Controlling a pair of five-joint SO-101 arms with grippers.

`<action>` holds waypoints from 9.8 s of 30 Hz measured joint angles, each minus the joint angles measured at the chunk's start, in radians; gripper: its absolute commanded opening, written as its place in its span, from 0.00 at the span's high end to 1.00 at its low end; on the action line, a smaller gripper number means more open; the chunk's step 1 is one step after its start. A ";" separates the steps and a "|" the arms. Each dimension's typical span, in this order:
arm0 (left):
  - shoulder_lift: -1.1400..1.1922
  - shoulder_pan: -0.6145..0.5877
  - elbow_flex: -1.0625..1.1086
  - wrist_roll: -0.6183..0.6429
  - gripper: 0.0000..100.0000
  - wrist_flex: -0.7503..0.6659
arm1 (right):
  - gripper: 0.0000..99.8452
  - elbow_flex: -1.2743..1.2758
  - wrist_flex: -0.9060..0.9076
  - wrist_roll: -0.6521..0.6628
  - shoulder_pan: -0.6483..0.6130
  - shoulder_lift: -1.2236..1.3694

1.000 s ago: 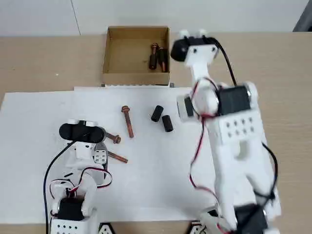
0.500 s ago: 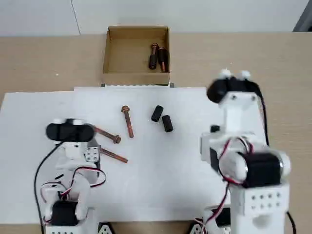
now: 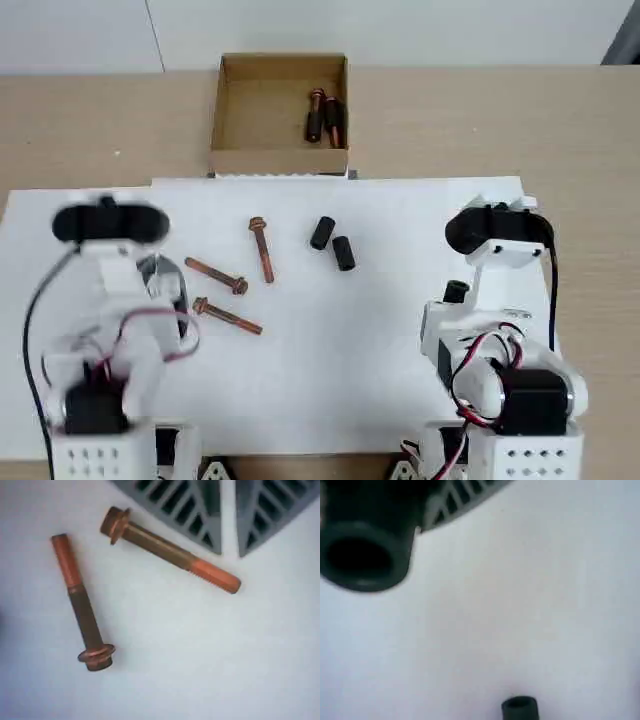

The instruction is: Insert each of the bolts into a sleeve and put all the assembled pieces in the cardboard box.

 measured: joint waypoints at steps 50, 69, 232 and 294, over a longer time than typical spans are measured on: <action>1.591 0.212 -1.056 0.319 0.89 0.222 | 1.00 0.100 -0.058 -0.071 0.002 -0.008; 1.783 0.238 -1.255 0.315 0.89 0.281 | 1.00 0.121 -0.060 -0.071 0.058 -0.008; -0.222 0.680 0.255 0.505 1.00 -0.259 | 1.00 0.517 -0.637 0.169 -0.694 -0.292; -0.222 -0.025 0.466 -0.123 0.99 -0.149 | 1.00 0.313 -0.615 0.170 -0.298 -0.069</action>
